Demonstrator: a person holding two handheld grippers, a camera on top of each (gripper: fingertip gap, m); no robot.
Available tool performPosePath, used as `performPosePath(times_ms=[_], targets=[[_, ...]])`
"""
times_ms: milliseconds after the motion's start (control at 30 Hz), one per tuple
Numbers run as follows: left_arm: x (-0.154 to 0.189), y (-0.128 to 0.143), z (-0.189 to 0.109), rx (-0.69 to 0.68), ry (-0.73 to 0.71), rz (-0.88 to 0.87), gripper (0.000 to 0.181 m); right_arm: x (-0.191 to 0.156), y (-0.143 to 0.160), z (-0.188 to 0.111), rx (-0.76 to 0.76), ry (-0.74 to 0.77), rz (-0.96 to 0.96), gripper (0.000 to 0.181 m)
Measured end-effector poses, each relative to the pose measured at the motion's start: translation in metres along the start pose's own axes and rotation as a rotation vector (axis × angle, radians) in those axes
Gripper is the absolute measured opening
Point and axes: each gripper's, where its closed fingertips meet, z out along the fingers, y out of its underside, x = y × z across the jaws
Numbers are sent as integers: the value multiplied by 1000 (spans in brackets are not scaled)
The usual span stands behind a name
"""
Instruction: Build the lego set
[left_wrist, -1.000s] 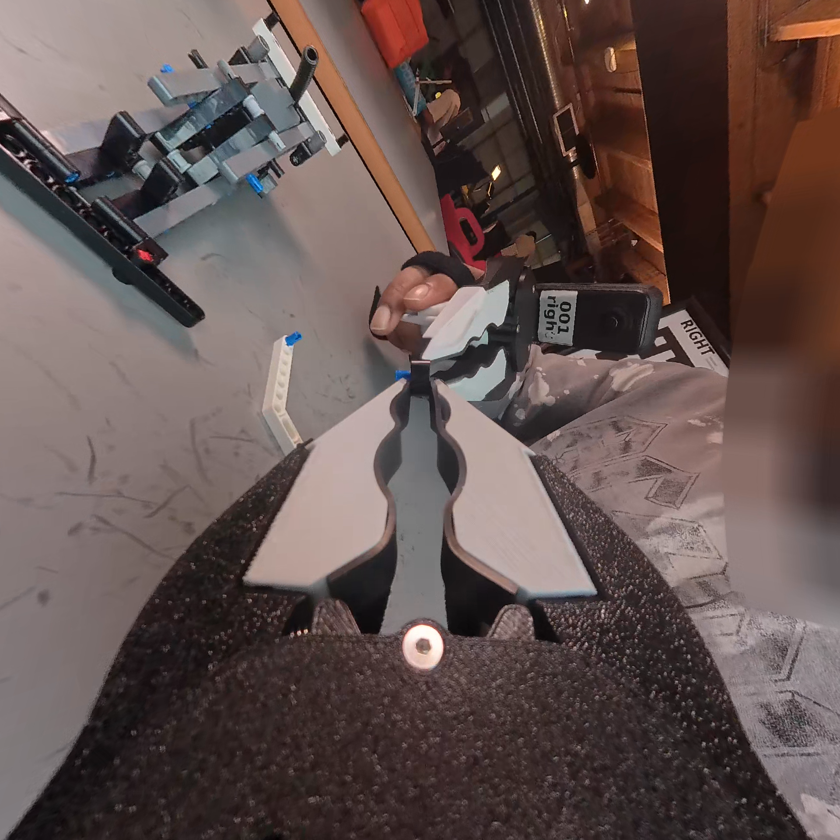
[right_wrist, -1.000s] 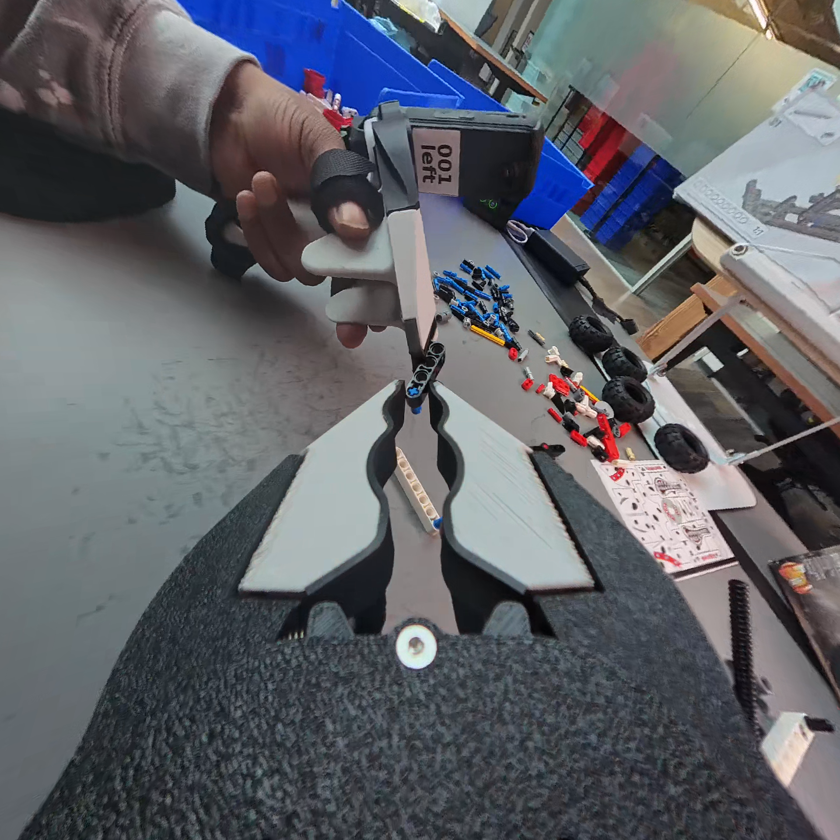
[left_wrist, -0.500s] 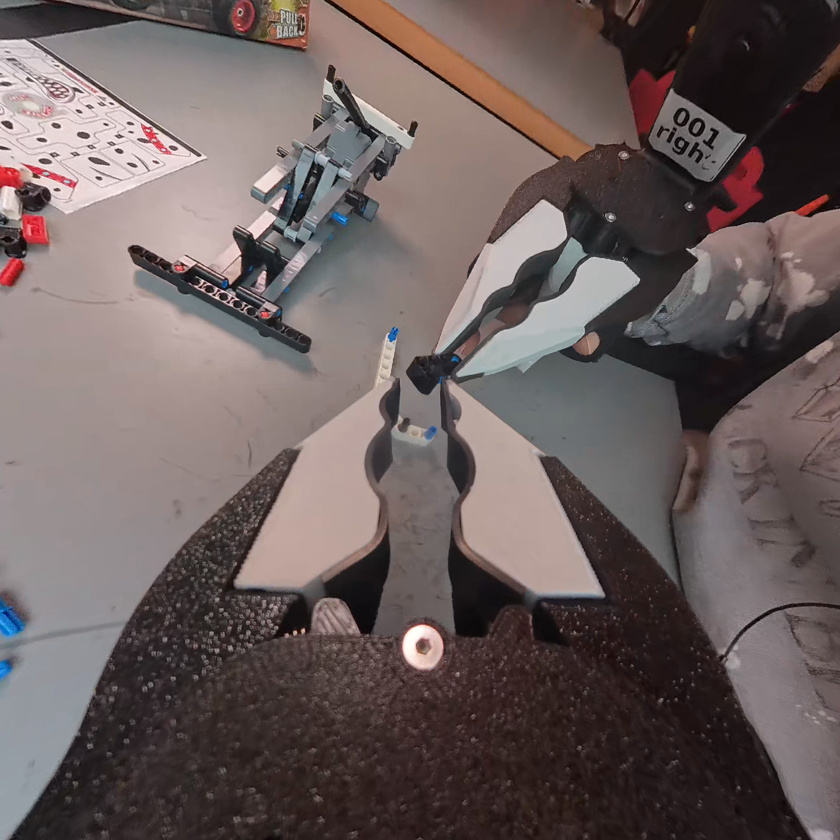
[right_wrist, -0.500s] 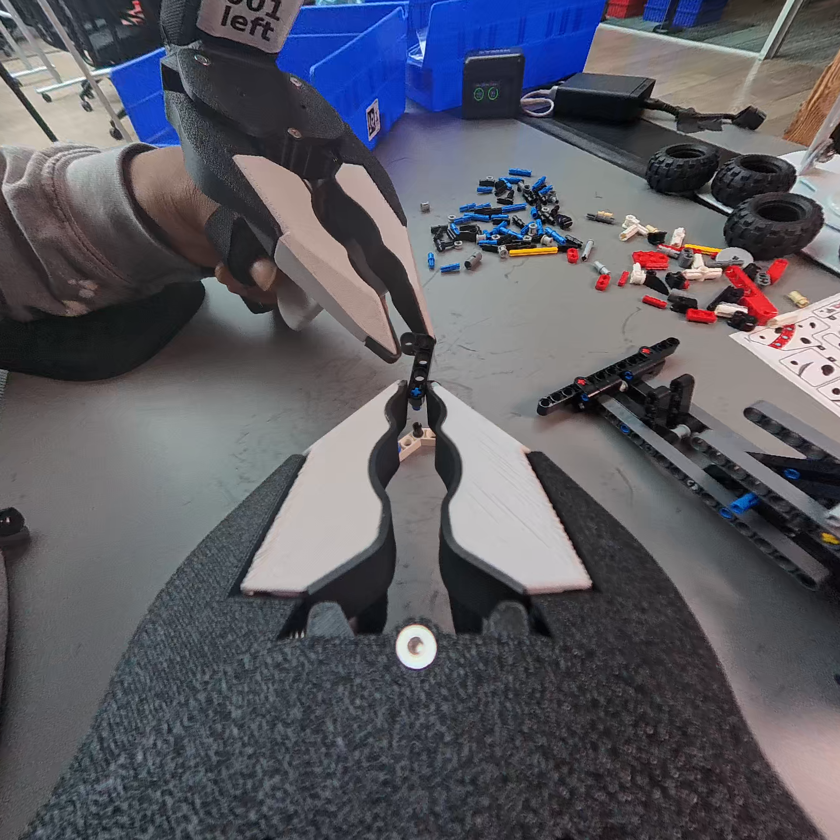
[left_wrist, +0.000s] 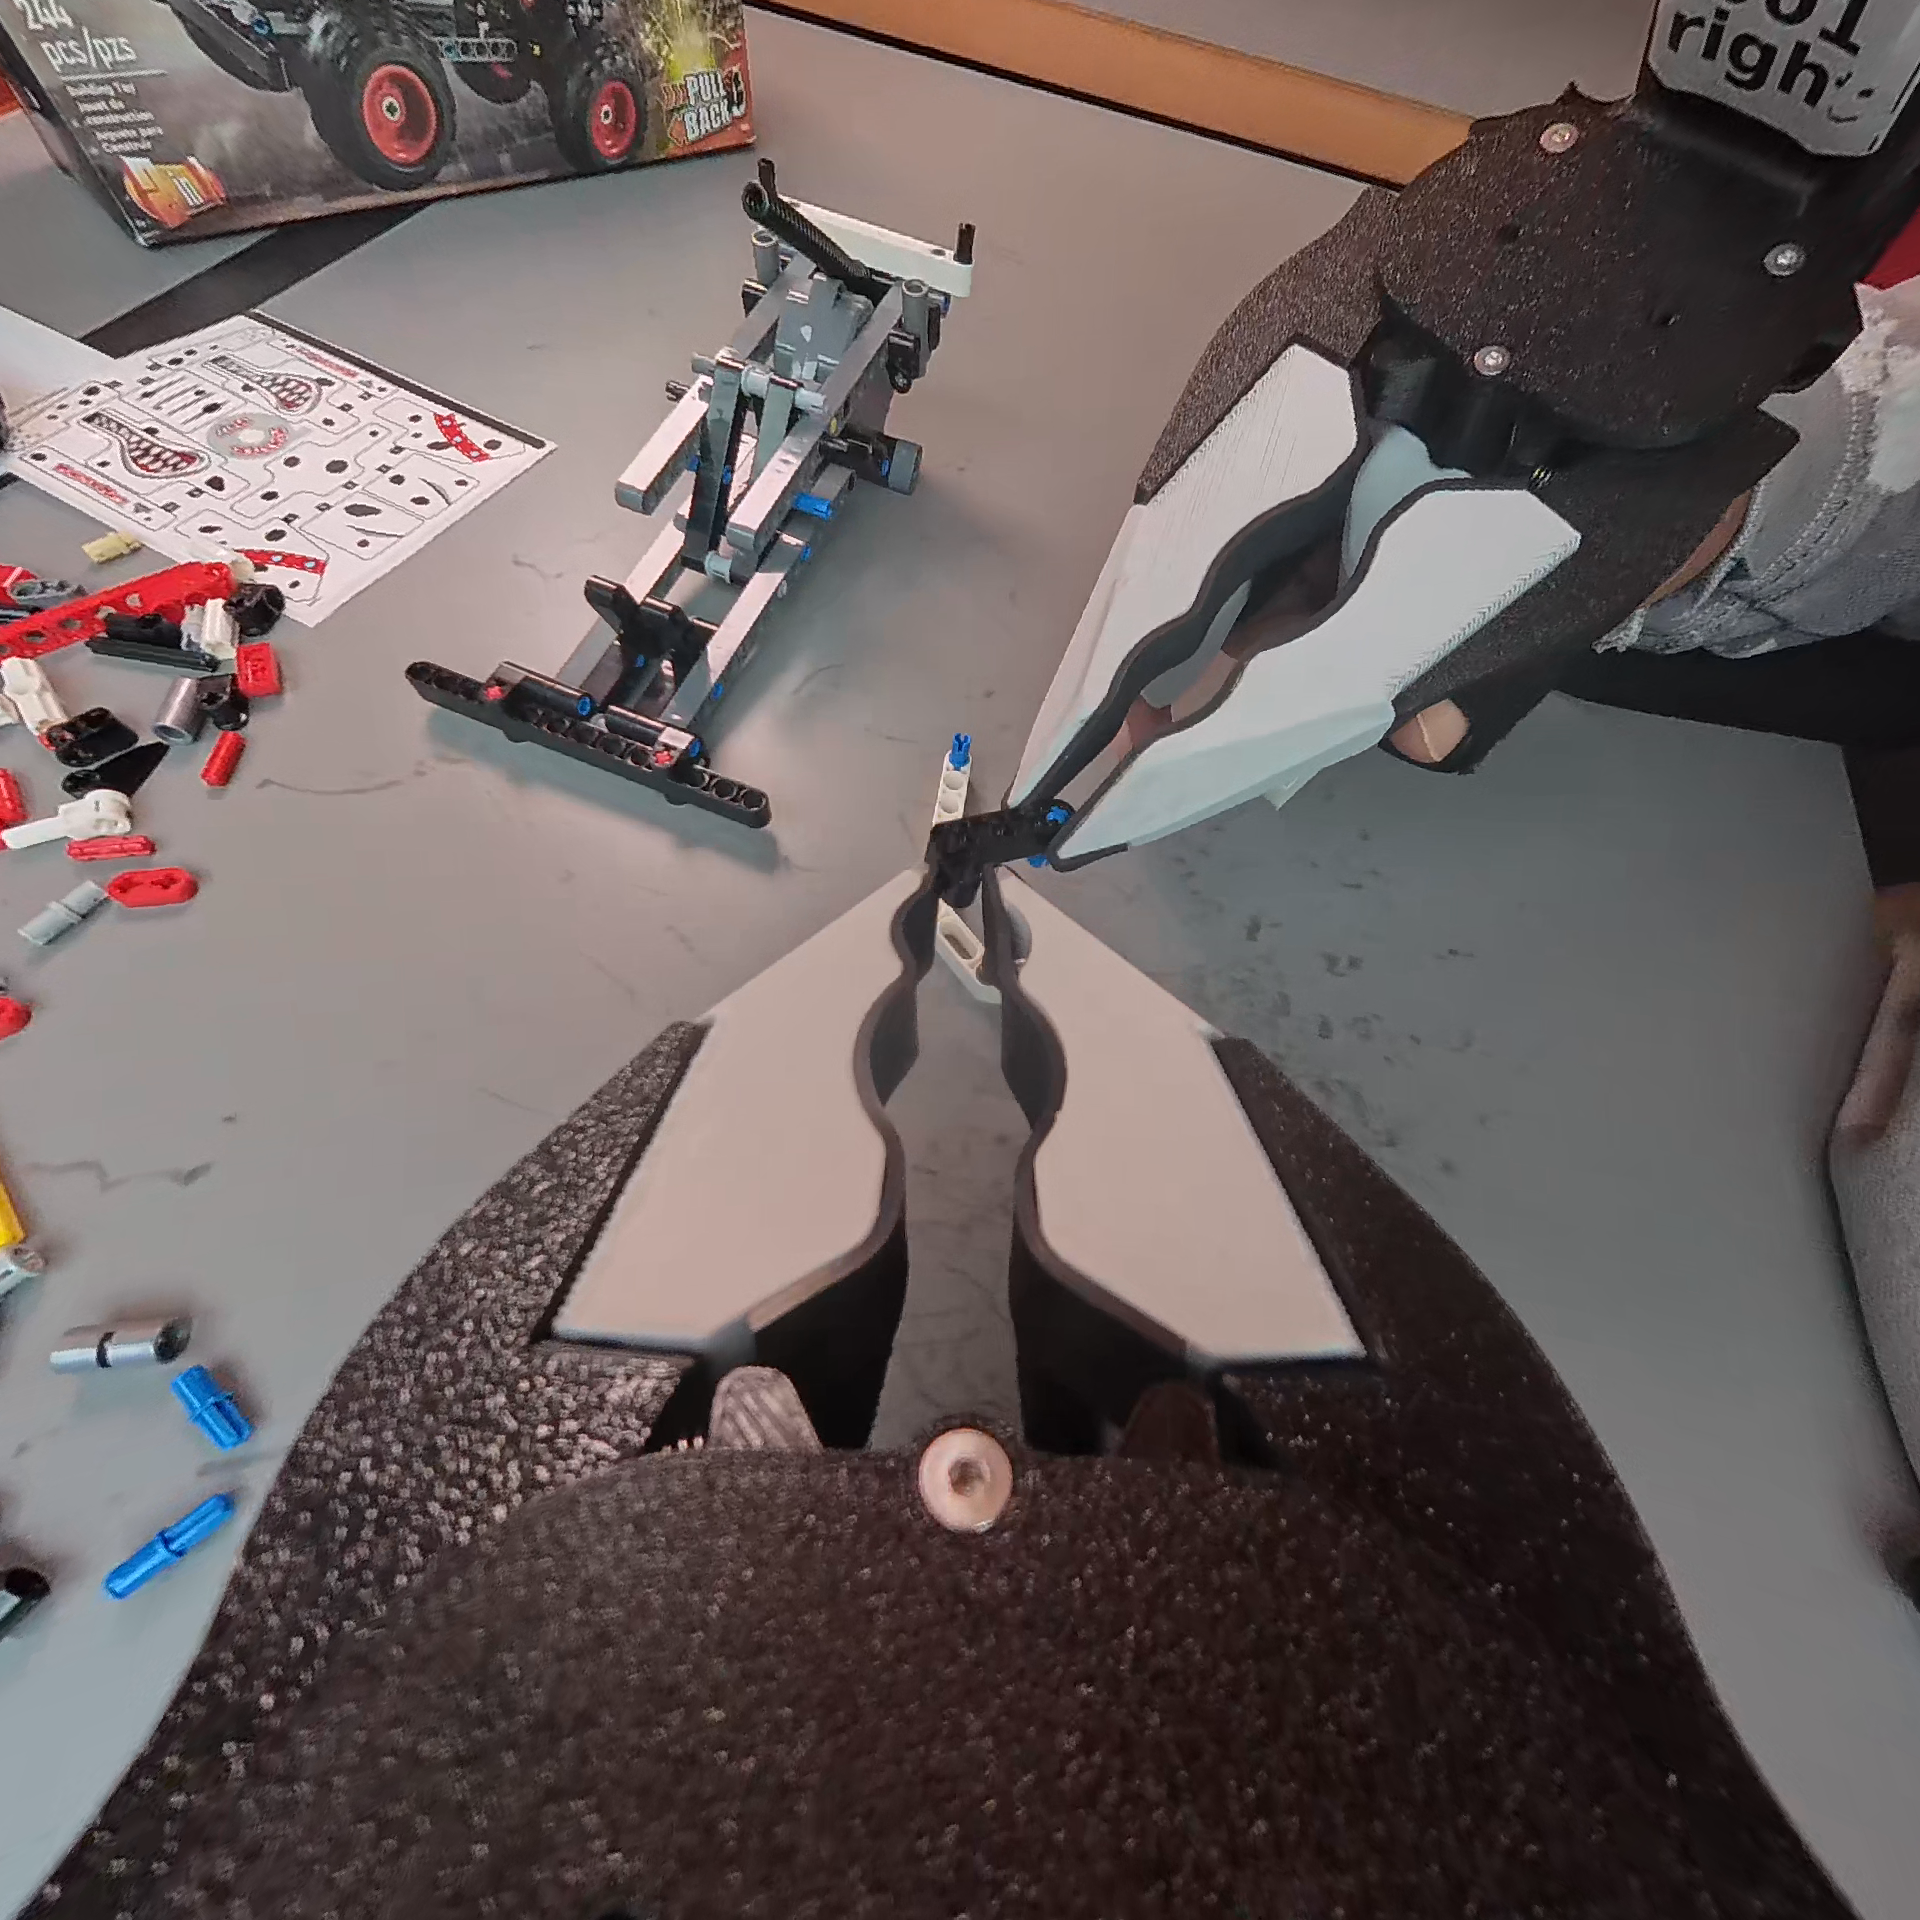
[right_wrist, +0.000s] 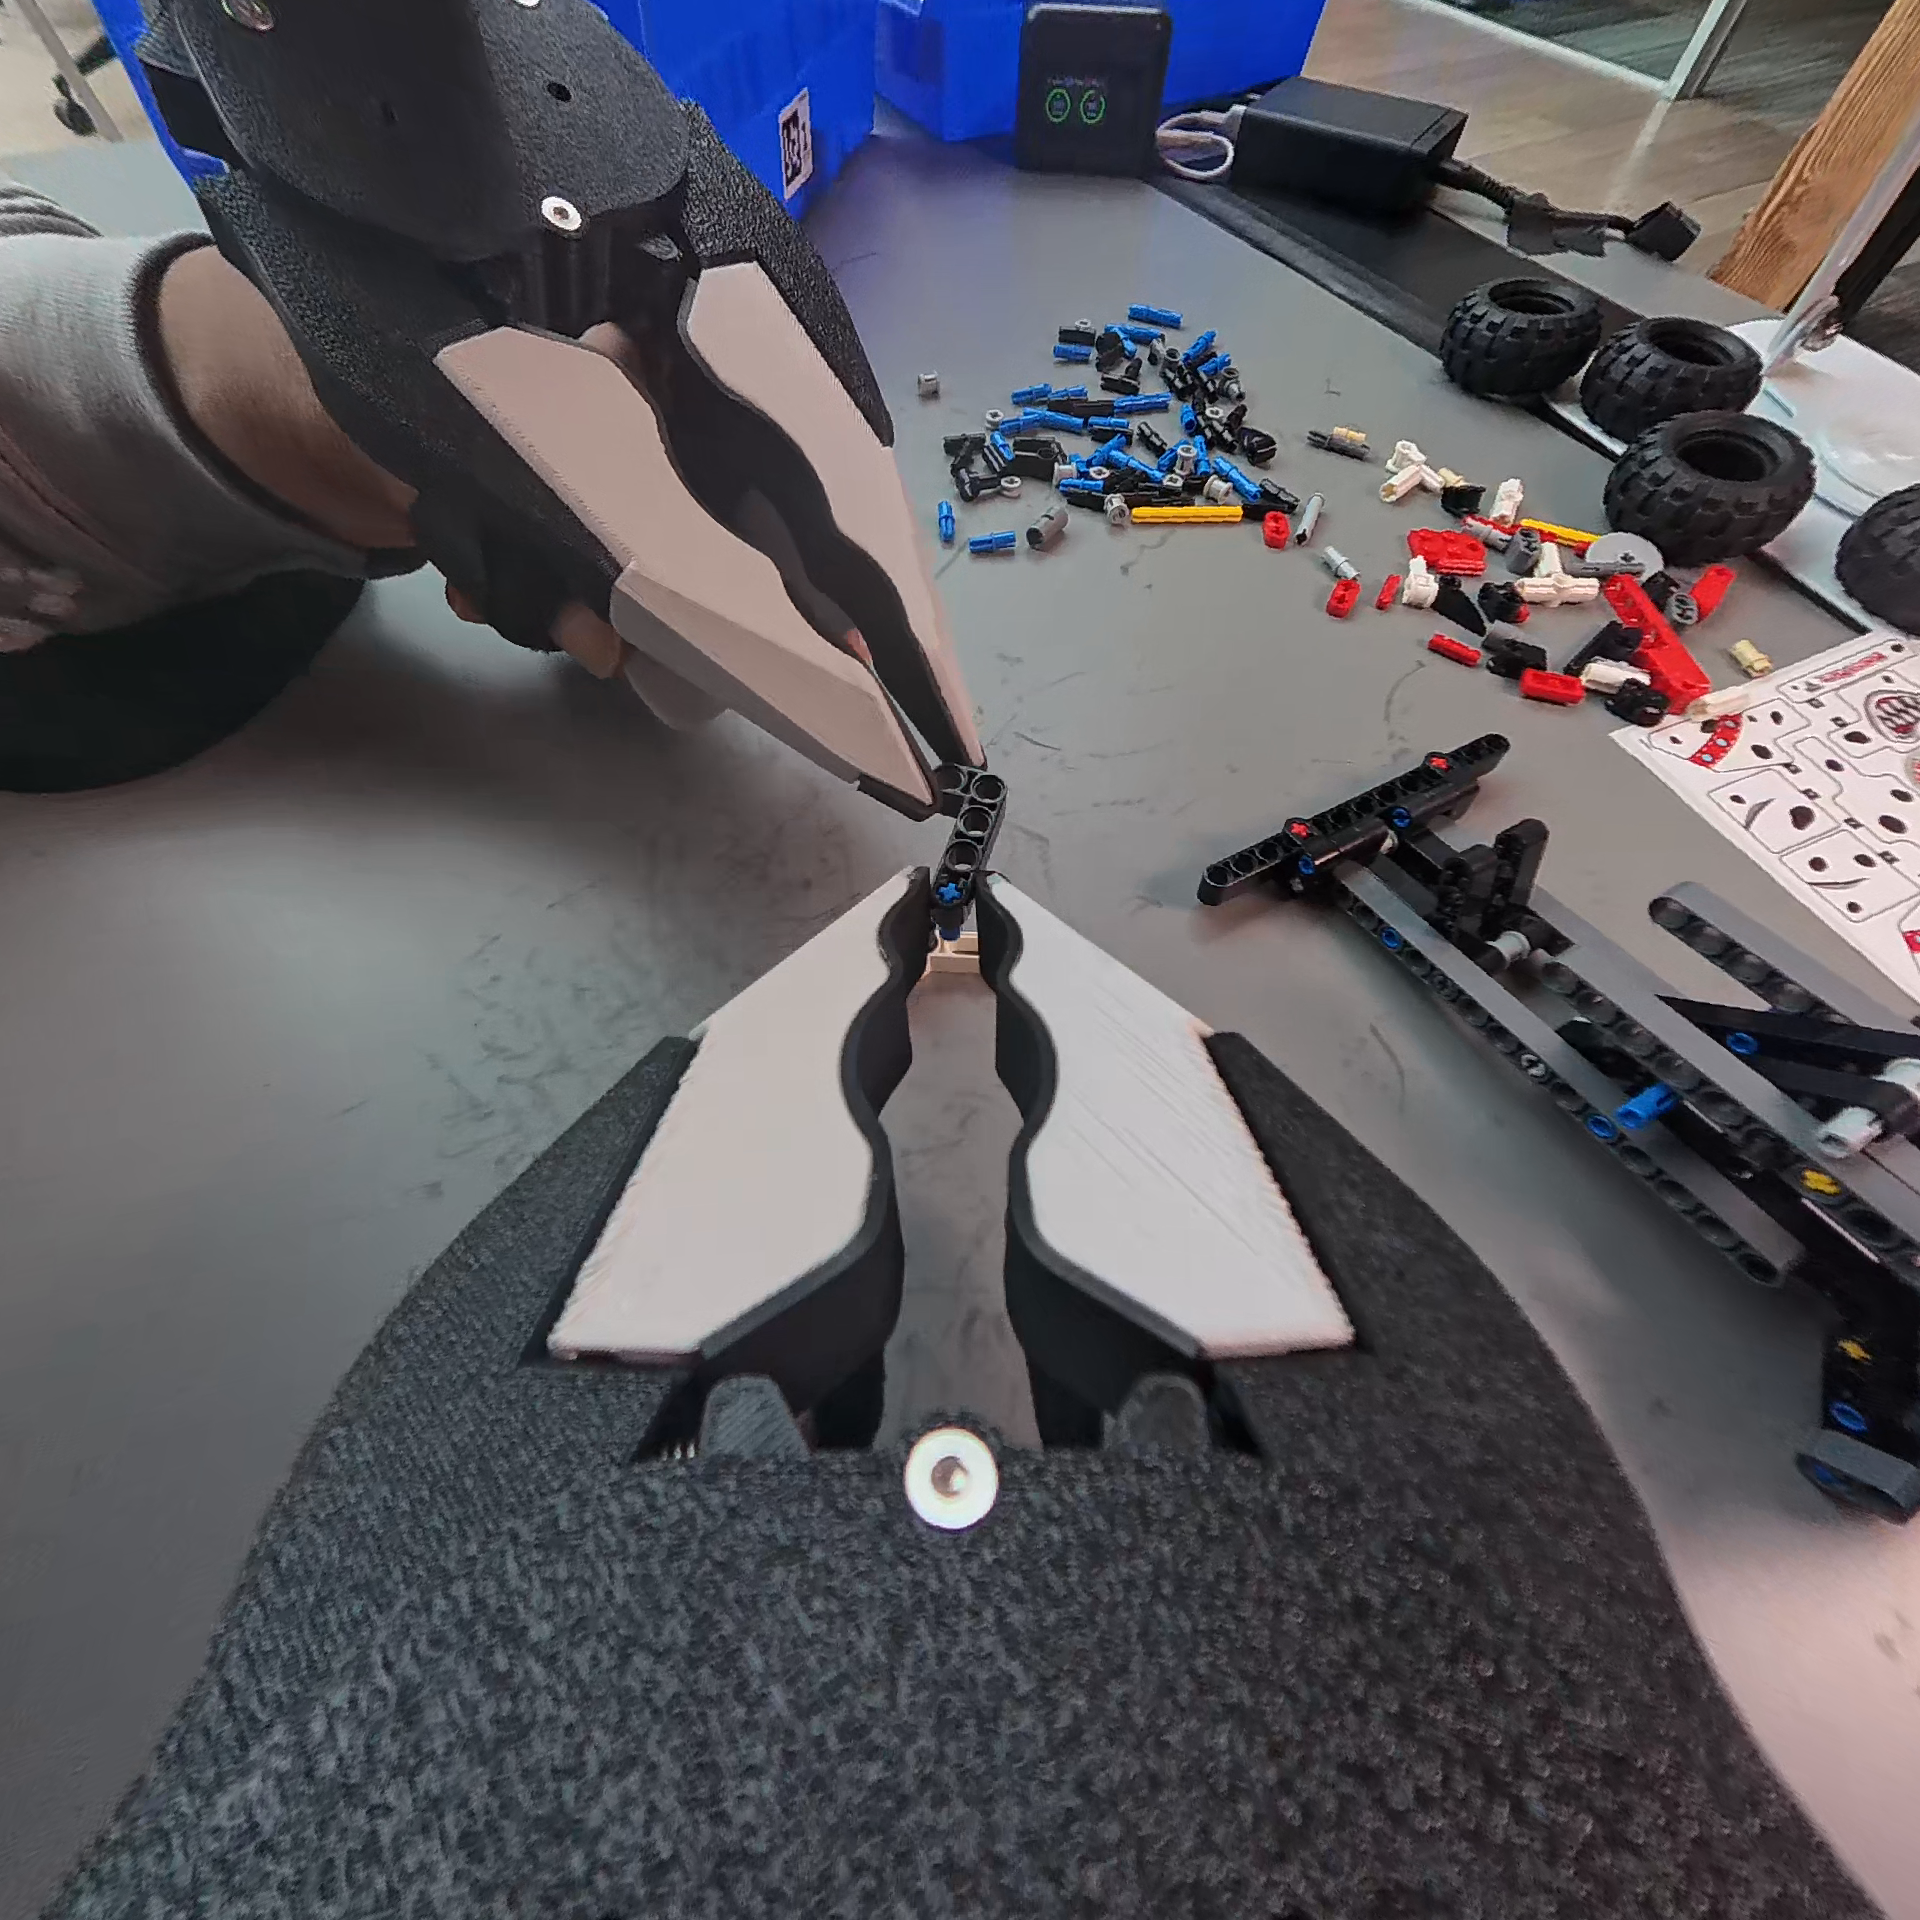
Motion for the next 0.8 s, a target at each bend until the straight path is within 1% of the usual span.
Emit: performPosePath(times_ms=[100, 367, 500, 633, 800], targets=[[0, 1, -1, -1, -5, 9, 7, -5, -1, 0, 9, -27, -24, 9], [6, 2, -7, 11, 53, 44, 7, -17, -6, -4, 51, -97, -113, 10], [3, 4, -6, 3, 35, 55, 6, -24, -5, -4, 53, -122, -178, 8], [4, 5, -6, 0, 34, 64, 6, -25, -3, -4, 46, -112, -211, 6], [6, 9, -5, -22, 53, 78, 6, -26, -5, -8, 72, -135, -239, 7]])
